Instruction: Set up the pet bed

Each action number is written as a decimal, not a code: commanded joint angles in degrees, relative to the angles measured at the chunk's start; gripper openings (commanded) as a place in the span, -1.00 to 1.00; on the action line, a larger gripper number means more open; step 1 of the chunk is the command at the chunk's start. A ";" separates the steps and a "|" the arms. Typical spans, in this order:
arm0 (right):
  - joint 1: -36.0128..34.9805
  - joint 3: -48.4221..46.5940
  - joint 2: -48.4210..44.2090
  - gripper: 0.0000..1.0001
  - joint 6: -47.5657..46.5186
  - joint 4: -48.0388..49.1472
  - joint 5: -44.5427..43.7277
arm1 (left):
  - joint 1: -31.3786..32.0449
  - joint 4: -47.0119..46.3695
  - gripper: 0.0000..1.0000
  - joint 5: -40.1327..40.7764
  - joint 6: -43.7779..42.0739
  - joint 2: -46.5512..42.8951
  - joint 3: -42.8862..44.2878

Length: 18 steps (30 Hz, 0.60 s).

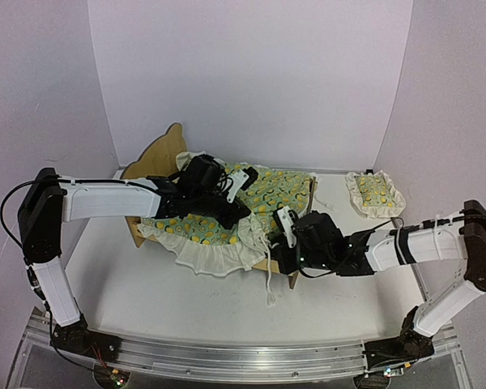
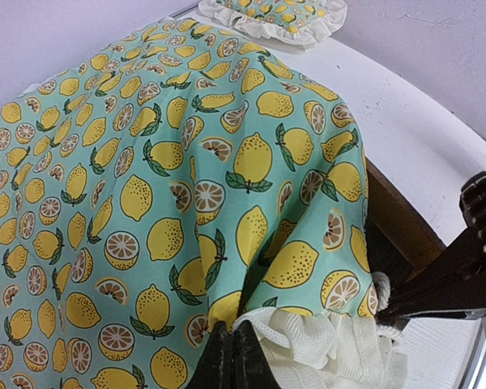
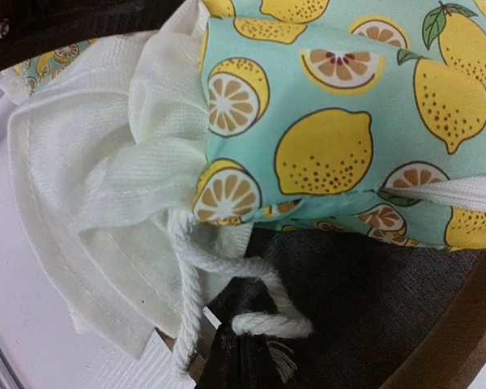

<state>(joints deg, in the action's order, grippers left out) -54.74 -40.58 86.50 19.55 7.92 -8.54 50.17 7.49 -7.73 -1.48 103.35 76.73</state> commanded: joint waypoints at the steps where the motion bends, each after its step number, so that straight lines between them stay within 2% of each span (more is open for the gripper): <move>1: -0.18 -6.75 1.80 -0.96 1.10 -20.82 -2.18 | -0.43 -1.68 -1.00 -1.03 -0.11 -3.55 0.35; 6: -0.15 -10.52 -1.77 -0.25 4.03 -27.51 2.03 | -0.43 -1.77 -1.00 -1.58 -0.08 -3.51 0.26; 9: 0.39 -11.88 -4.72 0.04 4.46 -29.24 5.27 | -0.43 -1.77 -1.00 -1.59 -0.11 -3.47 0.20; 13: 2.62 -13.65 -4.23 0.16 5.48 -30.16 9.40 | -0.43 -1.77 -1.00 -1.85 -0.11 -3.35 0.26; 18: 4.19 -16.81 -2.47 0.13 8.31 -31.97 8.61 | -0.43 -1.95 -1.00 -2.07 0.08 -3.07 0.61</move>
<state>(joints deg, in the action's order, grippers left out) -51.70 -52.99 83.57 24.82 -22.09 -1.28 50.17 7.46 -9.10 -1.48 103.09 76.73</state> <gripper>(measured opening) 0.571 0.006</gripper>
